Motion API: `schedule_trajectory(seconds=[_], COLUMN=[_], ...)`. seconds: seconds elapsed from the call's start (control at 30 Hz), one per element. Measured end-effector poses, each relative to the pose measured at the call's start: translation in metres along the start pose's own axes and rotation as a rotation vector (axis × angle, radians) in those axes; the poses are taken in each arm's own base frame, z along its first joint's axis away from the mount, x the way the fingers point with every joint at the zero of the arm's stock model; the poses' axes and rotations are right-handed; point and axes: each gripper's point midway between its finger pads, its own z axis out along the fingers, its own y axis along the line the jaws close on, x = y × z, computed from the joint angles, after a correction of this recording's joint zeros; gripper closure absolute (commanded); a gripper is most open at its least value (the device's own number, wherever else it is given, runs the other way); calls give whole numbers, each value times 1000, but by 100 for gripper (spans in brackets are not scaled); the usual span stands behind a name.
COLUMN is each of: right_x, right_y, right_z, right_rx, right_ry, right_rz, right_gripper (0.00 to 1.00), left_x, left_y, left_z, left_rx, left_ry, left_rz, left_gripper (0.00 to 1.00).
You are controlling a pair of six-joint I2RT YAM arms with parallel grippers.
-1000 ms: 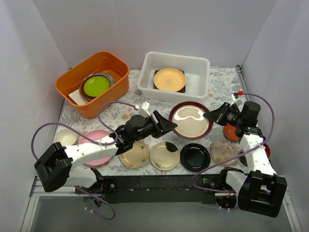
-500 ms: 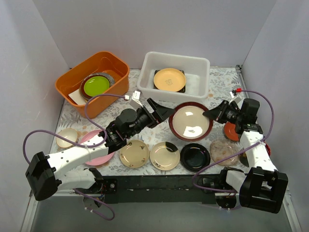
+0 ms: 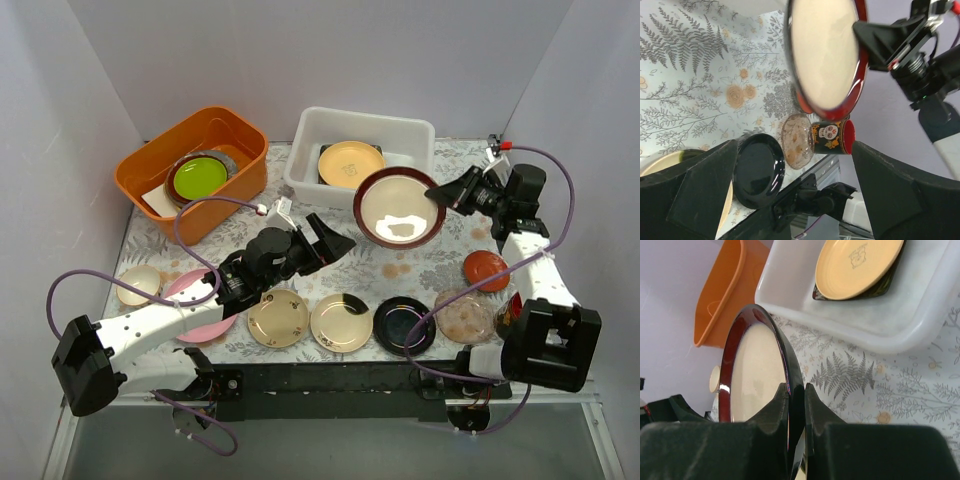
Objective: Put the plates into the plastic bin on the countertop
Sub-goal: Place the plate in the plastic bin.
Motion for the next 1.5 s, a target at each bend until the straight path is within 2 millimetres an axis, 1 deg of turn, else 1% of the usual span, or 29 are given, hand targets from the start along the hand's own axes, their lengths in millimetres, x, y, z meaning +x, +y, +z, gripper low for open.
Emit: schedule_trajectory(seconds=[0.07,0.13,0.27,0.33,0.4,0.57,0.67,0.73,0.8,0.87,0.97,1.13,1.2,1.27,1.37,1.5], right_x=[-15,-36,-66,-75,-79,-84,-82,-84,-88,-95,-106,-125,-128,-125,-116,-107], right_y=[5,13,29,35,38,40,37,32,24,17,7,-6,-13,-20,-30,-37], right_z=[6,15,29,37,48,79,93,103,113,125,145,177,186,191,192,198], right_rx=[-11,-27,-61,-76,-76,-59,-40,-15,18,40,66,98,111,136,187,234], right_ry=[-9,-24,-49,-49,-36,8,38,45,54,58,61,58,53,55,71,70], right_rz=[-6,-28,-76,-93,-100,-119,-111,-114,-120,-120,-120,-124,-125,-117,-97,-91], right_gripper=[99,99,99,99,99,99,99,99,99,99,99,99,99,99,99,99], left_x=[1,2,2,2,-2,-19,-31,-36,-37,-35,-29,-14,-9,-4,1,6], left_y=[3,7,21,29,35,39,41,46,57,70,82,94,98,100,100,97], left_z=[0,0,-2,-5,-9,-19,-26,-29,-32,-35,-37,-33,-30,-28,-24,-22], left_rx=[-11,-27,-87,-121,-155,-236,-297,-345,-398,-448,-476,-490,-497,-499,-486,-463], left_ry=[5,7,2,-4,-14,-51,-74,-85,-84,-69,-46,11,33,54,74,90], left_rz=[6,11,21,35,59,134,187,219,247,271,289,291,292,290,281,265], left_gripper=[2,2,2,2,2,2,2,2,2,2,2,2,2,2,2,2])
